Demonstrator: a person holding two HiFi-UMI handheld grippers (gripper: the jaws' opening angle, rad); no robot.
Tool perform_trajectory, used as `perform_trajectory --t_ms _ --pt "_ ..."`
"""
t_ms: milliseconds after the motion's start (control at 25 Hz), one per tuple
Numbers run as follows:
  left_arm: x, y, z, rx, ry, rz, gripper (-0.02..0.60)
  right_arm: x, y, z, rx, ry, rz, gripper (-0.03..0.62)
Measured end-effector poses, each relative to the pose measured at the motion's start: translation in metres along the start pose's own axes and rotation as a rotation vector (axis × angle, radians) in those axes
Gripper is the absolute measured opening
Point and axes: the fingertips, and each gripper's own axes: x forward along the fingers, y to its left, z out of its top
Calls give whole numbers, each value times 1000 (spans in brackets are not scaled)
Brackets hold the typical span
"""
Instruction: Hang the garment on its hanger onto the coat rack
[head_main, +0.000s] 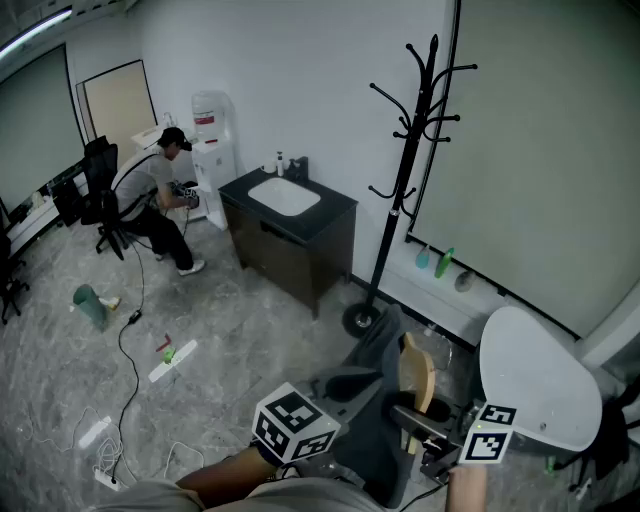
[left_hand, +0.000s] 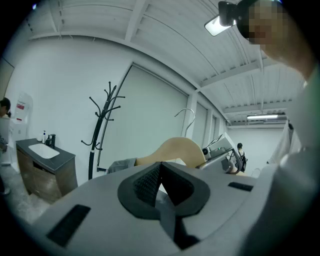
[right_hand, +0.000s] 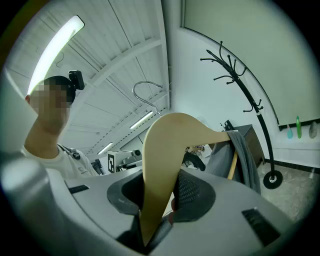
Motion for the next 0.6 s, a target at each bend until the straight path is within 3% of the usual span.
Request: perform_trajectory --t_ms 600 --pt "-5 -22 -6 3 -9 20 6 -26 14 1 -9 -41 3 121"
